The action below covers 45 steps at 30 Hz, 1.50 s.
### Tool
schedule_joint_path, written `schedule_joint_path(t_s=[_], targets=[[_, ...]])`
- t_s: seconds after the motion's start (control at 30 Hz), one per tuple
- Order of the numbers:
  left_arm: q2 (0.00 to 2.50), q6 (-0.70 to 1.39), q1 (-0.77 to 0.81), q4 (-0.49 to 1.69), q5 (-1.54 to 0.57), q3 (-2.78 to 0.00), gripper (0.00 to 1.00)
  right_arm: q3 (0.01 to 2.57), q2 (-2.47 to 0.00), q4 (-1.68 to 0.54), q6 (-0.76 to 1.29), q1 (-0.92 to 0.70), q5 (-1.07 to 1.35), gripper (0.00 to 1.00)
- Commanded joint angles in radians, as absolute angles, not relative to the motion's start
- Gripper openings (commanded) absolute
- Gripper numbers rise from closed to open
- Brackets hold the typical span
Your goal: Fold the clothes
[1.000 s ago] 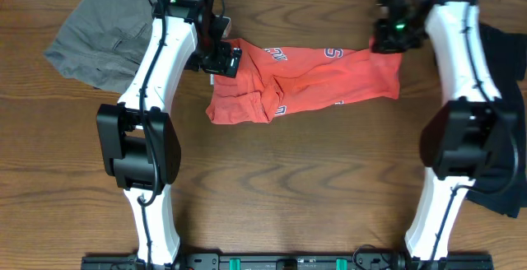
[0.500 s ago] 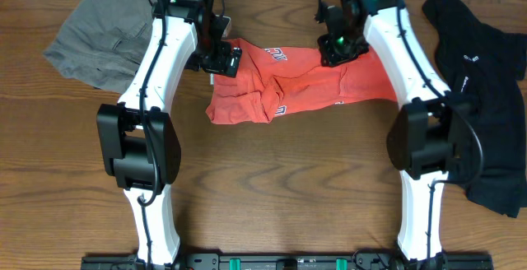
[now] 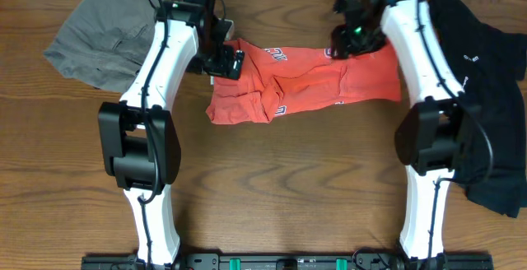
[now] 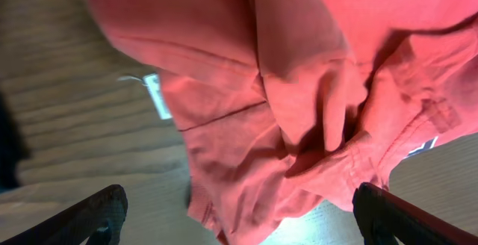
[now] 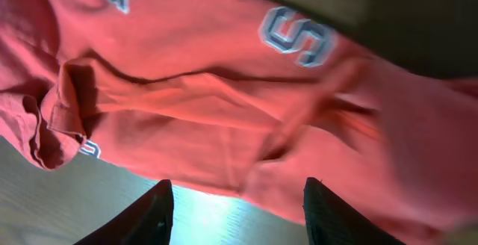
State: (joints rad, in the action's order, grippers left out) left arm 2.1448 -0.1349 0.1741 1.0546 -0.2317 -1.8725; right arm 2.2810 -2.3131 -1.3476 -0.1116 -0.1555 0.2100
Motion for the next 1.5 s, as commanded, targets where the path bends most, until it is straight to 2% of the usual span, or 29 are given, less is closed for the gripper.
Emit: schedule_joint_path(t_s=[0.0, 0.27, 0.5, 1.1, 1.27, 1.47], targets=[[2.138, -0.145, 0.173, 1.037, -0.255, -1.829, 0.98, 2.337, -2.289, -1.367, -0.105, -0.113, 0.210, 0.56], [2.138, -0.145, 0.173, 1.004, -0.255, -1.817, 0.98, 2.305, -2.290, -1.386, -0.105, -0.098, 0.204, 0.53], [2.138, -0.145, 0.173, 1.002, -0.254, -1.817, 0.98, 2.218, -2.291, -1.360, -0.042, -0.134, 0.106, 0.49], [2.138, -0.145, 0.173, 1.000, -0.254, -1.817, 0.98, 1.995, -2.291, -1.141, 0.172, -0.231, -0.109, 0.40], [2.138, -0.145, 0.173, 1.000, -0.253, -1.817, 0.98, 1.951, -2.291, -1.085, 0.191, -0.231, -0.109, 0.31], [2.138, -0.145, 0.173, 1.000, -0.253, -1.817, 0.98, 1.934, -2.291, -1.034, 0.206, -0.230, -0.109, 0.08]])
